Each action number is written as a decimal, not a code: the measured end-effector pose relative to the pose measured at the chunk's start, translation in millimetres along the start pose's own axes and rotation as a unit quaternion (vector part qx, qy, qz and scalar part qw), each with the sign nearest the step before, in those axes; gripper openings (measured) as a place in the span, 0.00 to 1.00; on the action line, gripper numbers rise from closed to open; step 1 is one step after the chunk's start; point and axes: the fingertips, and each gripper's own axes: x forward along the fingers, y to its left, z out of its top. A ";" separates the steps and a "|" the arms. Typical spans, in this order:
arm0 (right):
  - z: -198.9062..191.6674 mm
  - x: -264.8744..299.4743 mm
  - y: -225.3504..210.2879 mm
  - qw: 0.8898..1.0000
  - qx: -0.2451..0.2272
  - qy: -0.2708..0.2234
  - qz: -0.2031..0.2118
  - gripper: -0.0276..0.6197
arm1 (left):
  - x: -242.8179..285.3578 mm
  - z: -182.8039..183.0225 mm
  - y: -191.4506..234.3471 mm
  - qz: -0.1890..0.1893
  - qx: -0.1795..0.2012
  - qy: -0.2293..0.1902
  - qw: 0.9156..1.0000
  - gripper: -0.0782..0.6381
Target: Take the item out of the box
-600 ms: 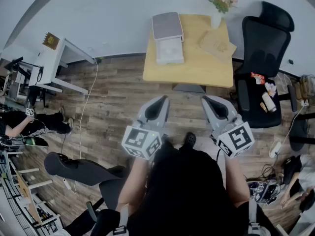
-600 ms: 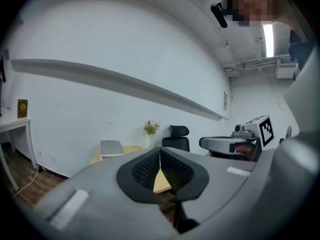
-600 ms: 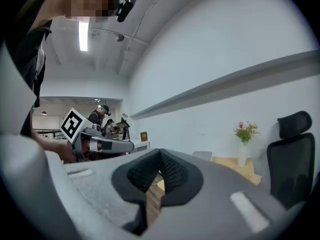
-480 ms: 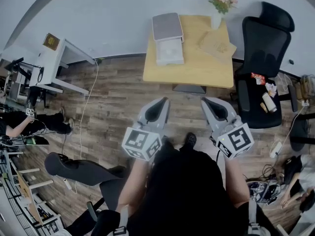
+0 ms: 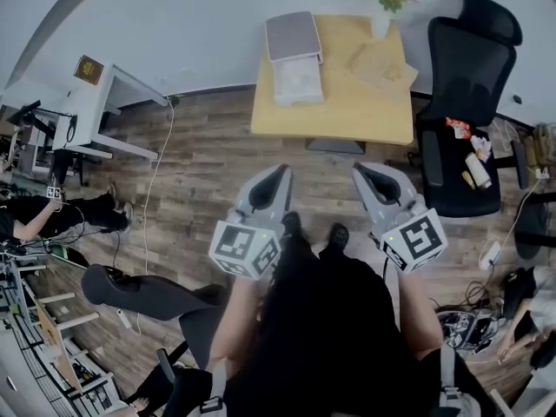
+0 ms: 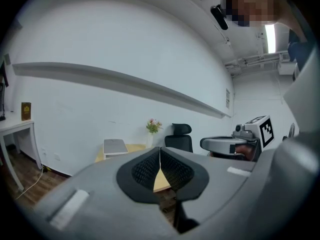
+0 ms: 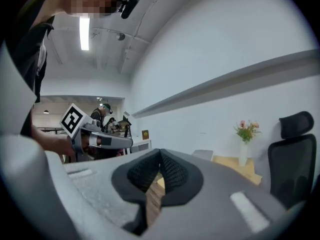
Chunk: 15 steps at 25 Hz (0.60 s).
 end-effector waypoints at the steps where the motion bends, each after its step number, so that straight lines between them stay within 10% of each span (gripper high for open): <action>1: -0.4 1.1 1.6 1.000 -0.013 0.004 -0.001 0.05 | -0.8 -1.1 1.9 0.001 -0.003 0.000 1.000 0.12; 15: -8.4 54.1 -10.3 0.999 -0.018 0.037 -0.004 0.05 | 31.4 -9.8 57.8 -0.010 -0.021 0.013 1.000 0.12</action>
